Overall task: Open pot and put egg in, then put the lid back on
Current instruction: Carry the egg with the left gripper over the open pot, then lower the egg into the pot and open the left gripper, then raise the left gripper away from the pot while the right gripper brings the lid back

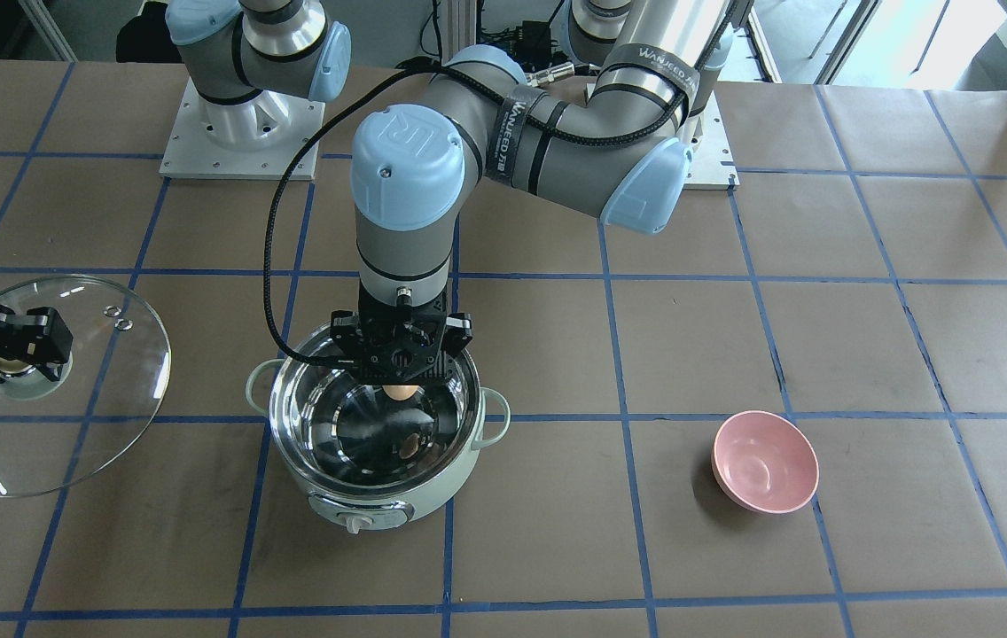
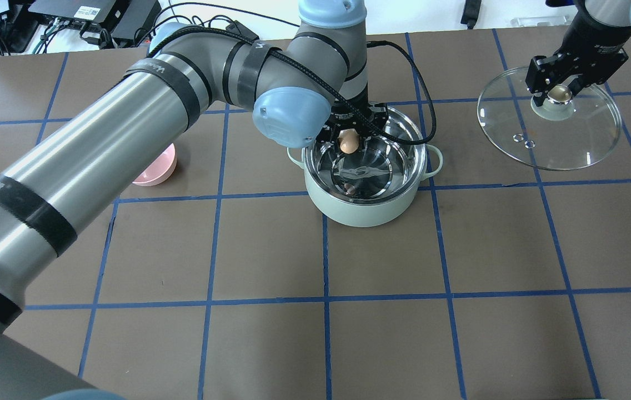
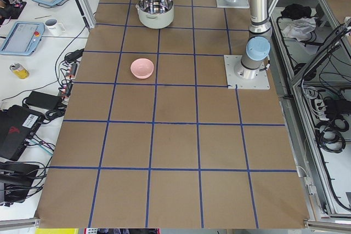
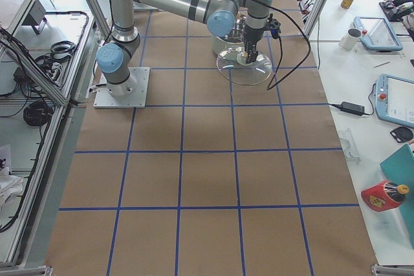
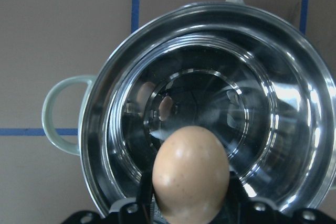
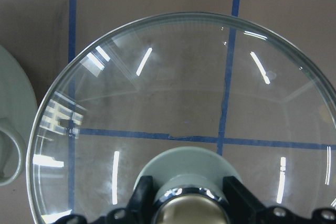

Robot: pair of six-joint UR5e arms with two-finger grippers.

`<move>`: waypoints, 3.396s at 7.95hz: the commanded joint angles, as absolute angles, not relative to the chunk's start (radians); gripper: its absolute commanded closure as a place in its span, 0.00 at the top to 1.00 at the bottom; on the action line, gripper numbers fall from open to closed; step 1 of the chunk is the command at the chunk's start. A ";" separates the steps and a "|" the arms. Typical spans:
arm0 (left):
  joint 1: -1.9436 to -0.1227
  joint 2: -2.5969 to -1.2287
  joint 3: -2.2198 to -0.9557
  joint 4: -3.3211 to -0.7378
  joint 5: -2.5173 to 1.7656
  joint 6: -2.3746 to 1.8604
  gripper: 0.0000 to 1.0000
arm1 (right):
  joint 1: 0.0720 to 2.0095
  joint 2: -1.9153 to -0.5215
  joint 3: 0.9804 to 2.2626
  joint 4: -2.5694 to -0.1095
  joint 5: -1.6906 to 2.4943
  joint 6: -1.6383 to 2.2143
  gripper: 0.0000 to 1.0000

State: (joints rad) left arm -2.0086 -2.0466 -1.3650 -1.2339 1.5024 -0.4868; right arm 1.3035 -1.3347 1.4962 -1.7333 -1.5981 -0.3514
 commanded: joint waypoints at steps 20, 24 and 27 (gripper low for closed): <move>-2.036 -1.993 -1.379 -1.212 1.509 -0.486 0.98 | 1.316 -1.331 1.506 -1.767 -1.578 -0.286 0.00; -1.796 -1.803 -1.443 -1.277 1.511 -0.352 1.00 | 1.529 -1.338 1.506 -1.802 -1.588 -0.059 0.00; -1.631 -1.659 -1.528 -1.366 1.541 -0.154 1.00 | 1.655 -1.327 1.508 -1.801 -1.582 0.128 0.00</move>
State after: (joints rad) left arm -1.7230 -1.7403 -1.4830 -1.3114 1.5152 -0.2522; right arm 1.5715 -1.3364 1.5075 -1.8002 -1.5827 0.0110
